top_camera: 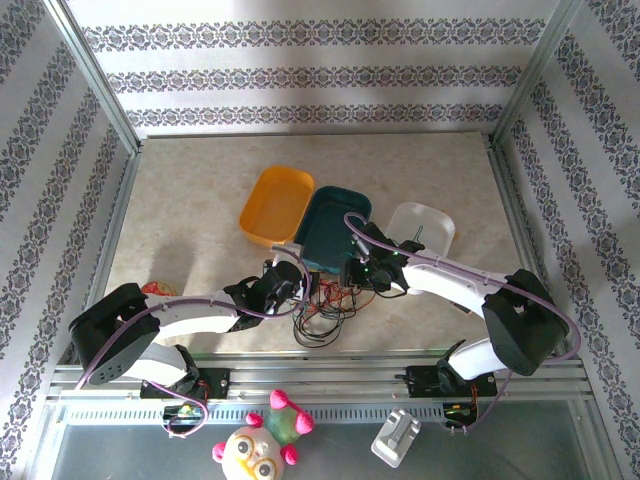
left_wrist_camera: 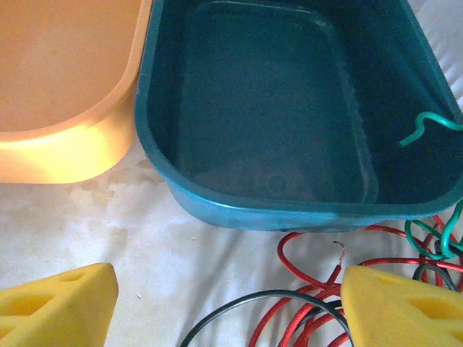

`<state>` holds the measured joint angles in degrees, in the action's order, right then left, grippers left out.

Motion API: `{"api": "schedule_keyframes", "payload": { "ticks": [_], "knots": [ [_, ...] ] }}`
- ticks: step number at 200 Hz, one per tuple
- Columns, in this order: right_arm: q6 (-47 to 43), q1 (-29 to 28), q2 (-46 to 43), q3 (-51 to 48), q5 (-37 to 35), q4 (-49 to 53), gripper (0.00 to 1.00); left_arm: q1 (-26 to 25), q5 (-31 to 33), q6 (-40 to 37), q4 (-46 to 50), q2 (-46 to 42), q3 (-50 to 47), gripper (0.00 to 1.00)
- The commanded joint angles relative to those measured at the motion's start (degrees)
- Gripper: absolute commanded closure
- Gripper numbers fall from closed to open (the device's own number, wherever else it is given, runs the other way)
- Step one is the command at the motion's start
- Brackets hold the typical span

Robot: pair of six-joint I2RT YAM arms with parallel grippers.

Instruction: Untangle the cables

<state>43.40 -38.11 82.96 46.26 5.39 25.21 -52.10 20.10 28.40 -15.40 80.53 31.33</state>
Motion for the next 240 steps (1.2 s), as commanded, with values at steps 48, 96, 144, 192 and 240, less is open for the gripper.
{"api": "schedule_keyframes", "payload": {
  "ticks": [48,96,144,192,240],
  "knots": [
    [3.8,2.5,-1.0,-4.1,-0.3,-4.2,0.47,0.3,-0.6,1.0,1.0,1.0,1.4,0.19],
    [5.4,2.4,3.8,-3.3,0.9,-10.0,0.49,0.3,-1.0,0.6,1.3,1.8,2.1,0.19],
    [8.2,1.1,6.6,-3.2,0.6,-13.8,0.88,0.3,-1.9,0.1,1.3,2.0,2.7,0.19],
    [9.4,0.2,1.1,-5.3,-3.3,-12.4,1.00,0.3,-1.9,0.1,0.1,0.9,1.6,0.19],
    [10.6,-0.4,-5.8,-8.5,-8.0,-12.4,1.00,0.3,-2.5,-0.2,-1.9,-0.3,0.1,0.19]
  ]
}}
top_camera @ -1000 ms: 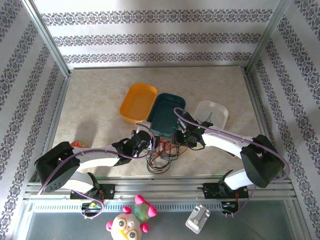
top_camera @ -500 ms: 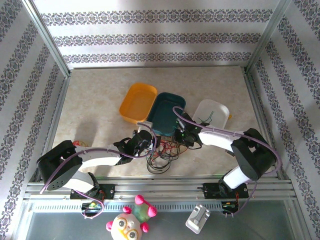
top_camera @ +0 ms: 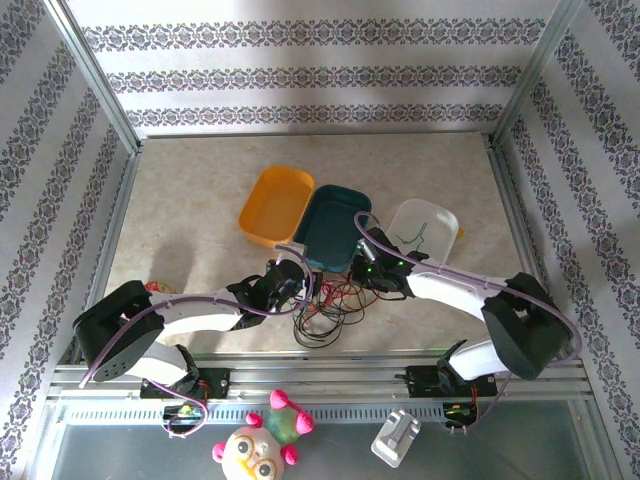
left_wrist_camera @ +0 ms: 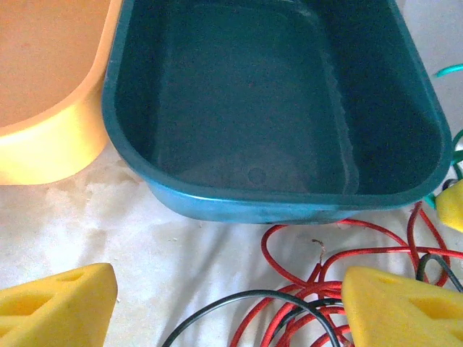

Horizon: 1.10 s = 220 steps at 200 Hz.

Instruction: Untangle the cables

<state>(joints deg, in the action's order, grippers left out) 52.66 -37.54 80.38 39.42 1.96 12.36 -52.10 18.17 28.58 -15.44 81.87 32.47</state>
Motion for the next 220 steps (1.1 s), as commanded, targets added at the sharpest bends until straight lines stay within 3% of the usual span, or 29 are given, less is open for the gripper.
{"api": "schedule_keyframes", "payload": {
  "ticks": [1,51,109,151,220],
  "knots": [
    [1.3,-1.0,-3.3,-1.7,-4.7,0.5,1.00,0.3,-0.7,-0.4,-1.8,-1.7,-1.0,0.19],
    [-0.3,-1.1,-12.0,-6.5,-7.5,-3.6,1.00,0.3,-6.3,-1.8,-7.7,-1.8,-2.0,0.18],
    [-9.5,-0.5,-18.9,-10.3,6.7,-14.5,0.96,0.3,-15.4,-1.2,-17.3,-3.5,-3.8,0.15],
    [-11.3,0.7,-22.0,-12.8,12.6,-18.2,0.95,0.6,-17.9,-1.5,-21.0,-7.3,-3.6,0.13],
    [-13.0,1.2,-20.6,-13.1,22.9,-19.6,0.95,4.8,-24.5,7.2,-31.6,-4.2,-4.3,0.15]
  ]
}}
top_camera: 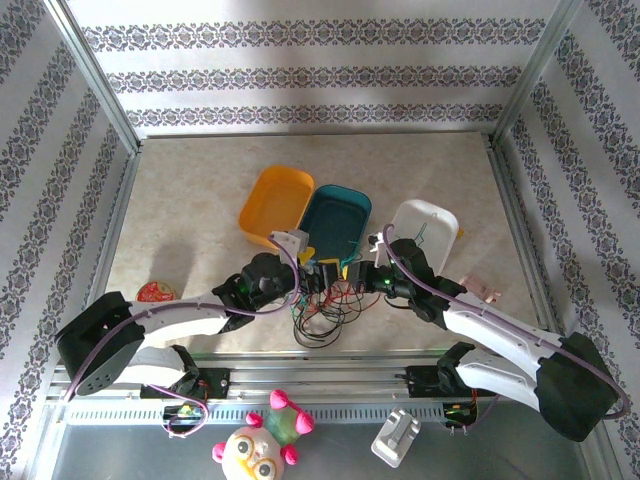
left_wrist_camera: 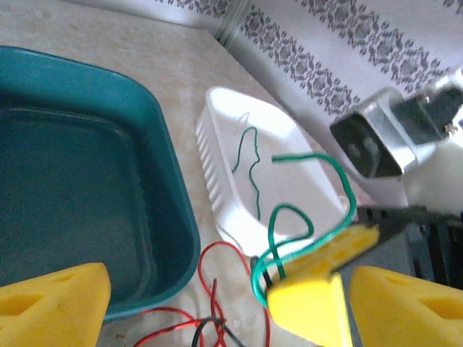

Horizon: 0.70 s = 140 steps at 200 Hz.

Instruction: Untangle the cables

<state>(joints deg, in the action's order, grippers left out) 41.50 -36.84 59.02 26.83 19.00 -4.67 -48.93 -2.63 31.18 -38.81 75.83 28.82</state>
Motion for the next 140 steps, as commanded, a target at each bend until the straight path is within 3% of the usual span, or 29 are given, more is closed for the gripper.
{"api": "schedule_keyframes", "payload": {
  "ticks": [1,47,94,140],
  "knots": [
    [-1.9,0.5,0.8,-0.6,5.9,-2.5,0.95,1.7,-3.7,4.7,-8.3,1.9,-0.7,0.15],
    [-1.5,0.4,3.6,-0.3,7.7,-2.9,0.95,2.0,-10.6,5.5,-10.1,6.1,1.9,0.17],
    [-1.9,-0.4,6.0,1.3,10.0,-2.8,0.95,2.0,-12.7,6.7,-11.1,10.5,5.0,0.20],
    [-1.9,-0.9,5.1,2.6,9.4,-2.4,0.96,2.0,-12.1,5.9,-4.4,13.9,9.1,0.37]
  ]
}}
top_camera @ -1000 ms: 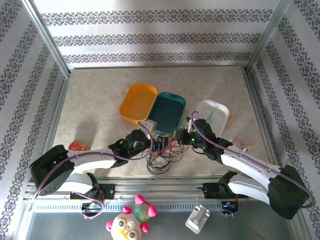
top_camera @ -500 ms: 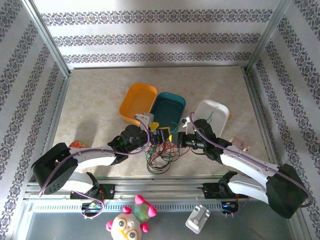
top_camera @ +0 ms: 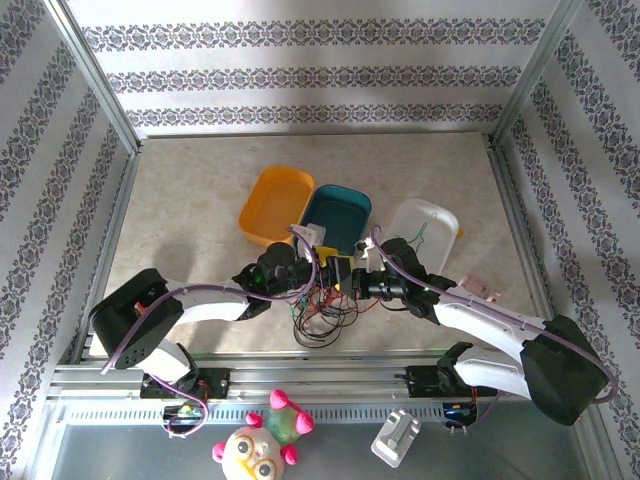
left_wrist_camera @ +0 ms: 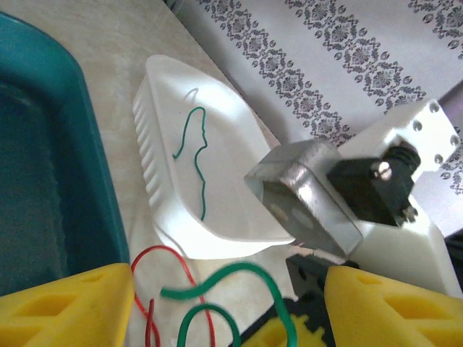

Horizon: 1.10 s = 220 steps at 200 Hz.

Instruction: Untangle the cables

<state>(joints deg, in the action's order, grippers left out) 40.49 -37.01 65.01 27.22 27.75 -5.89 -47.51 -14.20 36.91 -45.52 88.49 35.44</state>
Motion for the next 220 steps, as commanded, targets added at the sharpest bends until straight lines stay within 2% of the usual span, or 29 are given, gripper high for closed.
{"api": "schedule_keyframes", "payload": {
  "ticks": [1,18,56,73,95,119,133,156,188,220],
  "knots": [
    [-0.9,-0.8,-0.9,2.2,0.6,-1.1,0.96,0.6,-0.4,0.2,2.5,1.3,2.5,0.37],
    [-0.9,-0.8,-1.3,2.5,0.1,-1.0,0.96,0.6,0.7,0.1,4.6,1.9,3.1,0.45],
    [-0.4,-0.8,-1.2,1.9,-2.6,-1.1,0.96,0.5,4.0,0.7,6.7,2.6,2.8,0.88],
    [0.8,-0.8,-0.8,1.1,-6.2,-1.0,0.96,0.5,6.6,1.4,7.0,2.3,2.0,1.00],
    [5.1,-0.8,-0.5,-1.3,-16.7,0.9,0.95,0.5,9.3,1.4,6.7,1.0,0.5,1.00],
    [17.1,-0.8,-0.9,-6.9,-29.3,1.5,0.93,0.5,11.7,0.8,6.8,-1.3,-0.9,1.00],
    [22.7,-0.8,-0.4,-11.9,-30.7,-2.7,0.88,0.5,12.8,0.8,6.5,-2.2,-1.6,1.00],
    [26.6,-0.4,-0.4,-14.1,-31.7,-2.2,0.82,0.4,12.9,1.0,4.8,-2.7,-2.8,1.00],
    [26.3,0.0,-4.5,-14.7,-33.4,0.6,0.57,0.5,12.4,1.2,3.5,-2.4,-3.1,1.00],
    [28.2,0.2,-8.9,-17.4,-35.2,1.2,0.53,0.5,11.5,1.0,3.0,-2.1,-2.8,1.00]
  ]
}}
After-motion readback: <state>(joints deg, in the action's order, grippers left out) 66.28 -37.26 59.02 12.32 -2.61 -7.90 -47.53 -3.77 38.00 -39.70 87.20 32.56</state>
